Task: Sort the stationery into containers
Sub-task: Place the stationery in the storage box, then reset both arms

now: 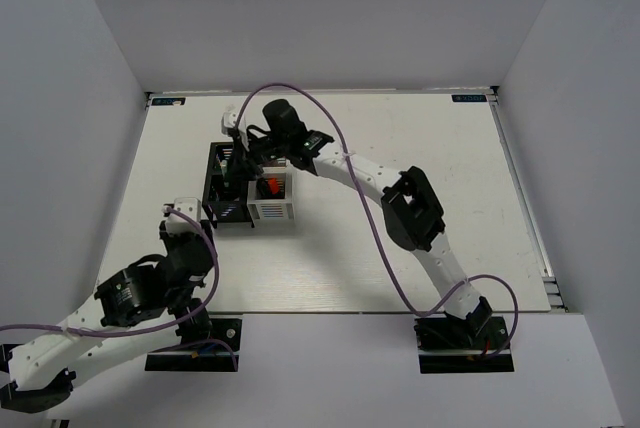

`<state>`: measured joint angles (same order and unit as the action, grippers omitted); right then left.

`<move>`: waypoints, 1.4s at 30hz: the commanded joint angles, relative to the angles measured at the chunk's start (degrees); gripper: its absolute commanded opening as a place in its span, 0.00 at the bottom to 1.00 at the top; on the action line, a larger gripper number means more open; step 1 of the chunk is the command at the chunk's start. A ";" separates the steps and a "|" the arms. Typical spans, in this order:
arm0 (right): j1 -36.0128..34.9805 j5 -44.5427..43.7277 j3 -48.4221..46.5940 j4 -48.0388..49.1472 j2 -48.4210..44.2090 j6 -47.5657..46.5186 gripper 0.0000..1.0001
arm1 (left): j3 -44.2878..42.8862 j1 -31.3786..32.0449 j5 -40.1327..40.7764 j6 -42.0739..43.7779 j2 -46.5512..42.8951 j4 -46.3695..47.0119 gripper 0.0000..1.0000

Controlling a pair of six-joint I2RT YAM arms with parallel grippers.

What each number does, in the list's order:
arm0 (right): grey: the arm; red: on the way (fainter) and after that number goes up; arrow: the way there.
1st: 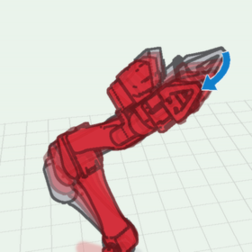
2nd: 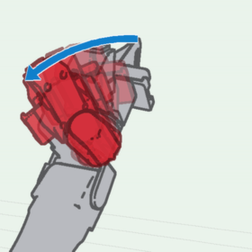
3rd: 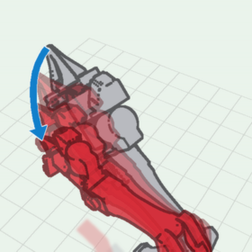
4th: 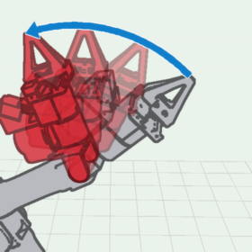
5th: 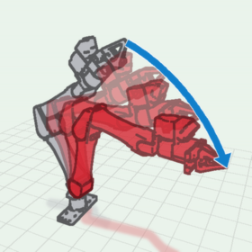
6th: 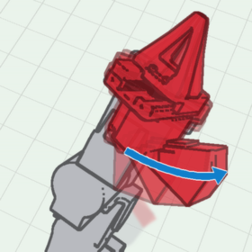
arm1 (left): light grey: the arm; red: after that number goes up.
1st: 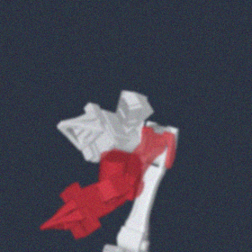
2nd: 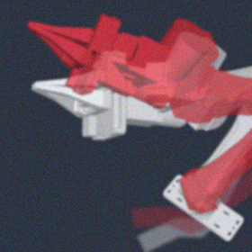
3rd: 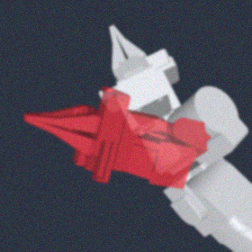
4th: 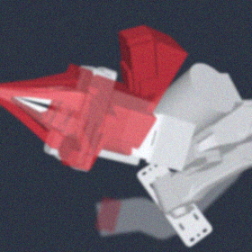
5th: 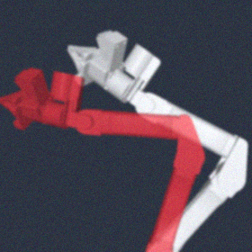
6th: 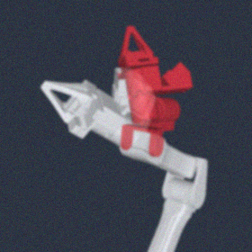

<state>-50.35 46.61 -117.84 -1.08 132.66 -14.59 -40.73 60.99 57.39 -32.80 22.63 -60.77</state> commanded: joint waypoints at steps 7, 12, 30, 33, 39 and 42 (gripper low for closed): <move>-0.54 -5.74 -2.40 1.96 1.90 -1.59 0.78 | 0.30 0.09 -2.19 0.01 -0.57 0.31 0.55; -1.16 -2.76 -1.78 3.27 -1.70 3.31 0.61 | -0.22 0.18 -2.28 -0.07 -0.57 0.22 0.55; 4.44 -34.21 5.60 -40.64 -29.03 -1.93 0.85 | -2.69 0.27 -2.29 6.86 5.56 1.98 0.15; 14.91 -36.23 8.83 -56.27 -29.73 5.24 0.41 | -1.37 0.36 -2.63 9.85 8.38 1.27 0.08; 27.58 -48.93 48.11 -38.37 -50.11 10.46 0.77 | 6.01 0.36 -20.97 17.76 9.45 12.67 1.00; 27.58 -57.54 62.70 -28.94 -67.65 10.46 0.77 | 5.67 0.27 -24.16 19.00 9.89 13.83 1.00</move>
<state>-19.57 0.36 -60.60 -40.18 81.47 -5.39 -34.54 60.99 40.47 -17.12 32.53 -52.10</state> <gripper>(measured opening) 0.767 0.988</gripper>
